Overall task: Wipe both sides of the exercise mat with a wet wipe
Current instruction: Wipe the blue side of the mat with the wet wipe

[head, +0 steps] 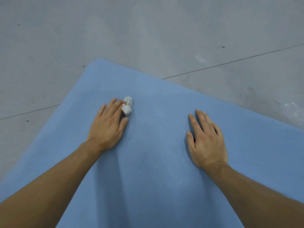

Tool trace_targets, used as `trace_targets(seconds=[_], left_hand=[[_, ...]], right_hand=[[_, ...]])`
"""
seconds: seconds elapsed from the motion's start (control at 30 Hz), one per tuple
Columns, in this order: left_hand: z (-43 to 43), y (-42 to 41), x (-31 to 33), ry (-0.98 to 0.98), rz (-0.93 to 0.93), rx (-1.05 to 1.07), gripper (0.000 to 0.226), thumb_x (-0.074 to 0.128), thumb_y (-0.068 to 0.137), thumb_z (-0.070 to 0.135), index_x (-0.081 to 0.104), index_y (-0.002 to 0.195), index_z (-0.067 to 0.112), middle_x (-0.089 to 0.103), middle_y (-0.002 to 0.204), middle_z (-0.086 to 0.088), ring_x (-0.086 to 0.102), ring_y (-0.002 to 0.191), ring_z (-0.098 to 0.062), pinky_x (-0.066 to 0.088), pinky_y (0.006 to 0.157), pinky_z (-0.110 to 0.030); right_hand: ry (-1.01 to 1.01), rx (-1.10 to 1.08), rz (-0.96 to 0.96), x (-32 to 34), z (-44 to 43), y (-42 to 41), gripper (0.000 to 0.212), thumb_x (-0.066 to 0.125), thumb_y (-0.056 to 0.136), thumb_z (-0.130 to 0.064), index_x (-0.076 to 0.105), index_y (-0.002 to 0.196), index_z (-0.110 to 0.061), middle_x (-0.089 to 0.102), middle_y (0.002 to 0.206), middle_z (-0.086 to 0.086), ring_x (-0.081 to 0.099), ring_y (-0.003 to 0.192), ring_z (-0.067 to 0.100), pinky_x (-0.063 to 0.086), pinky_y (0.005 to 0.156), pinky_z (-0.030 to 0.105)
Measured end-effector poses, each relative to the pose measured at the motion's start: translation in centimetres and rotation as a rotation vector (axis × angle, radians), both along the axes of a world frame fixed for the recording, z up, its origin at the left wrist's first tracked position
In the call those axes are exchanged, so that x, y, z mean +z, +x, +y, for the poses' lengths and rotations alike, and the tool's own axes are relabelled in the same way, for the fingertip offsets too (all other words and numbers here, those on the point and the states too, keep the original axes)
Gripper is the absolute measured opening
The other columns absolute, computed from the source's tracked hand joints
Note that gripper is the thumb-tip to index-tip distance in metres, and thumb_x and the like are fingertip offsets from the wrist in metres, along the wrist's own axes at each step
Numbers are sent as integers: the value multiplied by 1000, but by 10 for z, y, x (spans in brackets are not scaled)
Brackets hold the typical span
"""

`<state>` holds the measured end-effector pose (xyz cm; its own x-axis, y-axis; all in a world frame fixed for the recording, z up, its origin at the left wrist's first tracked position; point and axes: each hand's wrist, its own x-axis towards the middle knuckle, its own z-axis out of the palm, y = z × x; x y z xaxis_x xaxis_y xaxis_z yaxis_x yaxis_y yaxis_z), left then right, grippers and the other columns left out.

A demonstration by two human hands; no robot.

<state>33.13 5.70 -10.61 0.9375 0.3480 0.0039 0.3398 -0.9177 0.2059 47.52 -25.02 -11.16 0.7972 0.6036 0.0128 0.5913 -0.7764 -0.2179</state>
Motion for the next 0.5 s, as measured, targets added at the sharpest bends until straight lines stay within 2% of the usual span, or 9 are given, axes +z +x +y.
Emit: trace_targets(seconds=[0.07, 0.17, 0.27, 0.37, 0.5], left_hand=[[8, -7, -3, -33, 1, 63, 66, 29, 104, 51, 31, 160, 16, 31, 165, 2, 17, 158, -17, 13, 128, -44], [5, -10, -5, -64, -80, 121, 68, 39, 101, 52, 33, 159, 15, 32, 163, 1, 27, 154, -21, 19, 126, -48], [5, -10, -4, -97, -101, 204, 74, 43, 98, 55, 30, 160, 17, 22, 168, 2, 21, 155, -17, 15, 128, -45], [6, -11, -4, -90, -92, 176, 76, 38, 99, 56, 17, 165, 25, 8, 173, 9, 12, 158, -14, 11, 128, -45], [6, -11, -5, -60, -73, 117, 67, 33, 103, 49, 14, 165, 34, 7, 172, 15, 11, 159, -16, 15, 126, -52]], right_hand=[[-1, 0, -2, 0, 0, 0, 61, 30, 102, -39, 40, 158, -18, 28, 169, 3, 22, 157, 19, 22, 124, 41], [-10, -2, -5, 0, -1, 1, 61, 31, 101, -39, 40, 158, -17, 30, 169, 4, 23, 157, 19, 23, 123, 42], [-28, 10, -1, 1, 1, -1, 62, 31, 102, -40, 39, 159, -16, 29, 169, 5, 23, 157, 21, 21, 123, 42], [-42, 6, 6, 1, 3, -3, 67, 28, 104, -50, 34, 161, -16, 24, 171, 3, 17, 159, 19, 15, 125, 39], [-23, 130, 5, 7, 44, -8, 69, 29, 103, -52, 41, 158, -10, 32, 168, 6, 26, 156, 21, 12, 124, 34]])
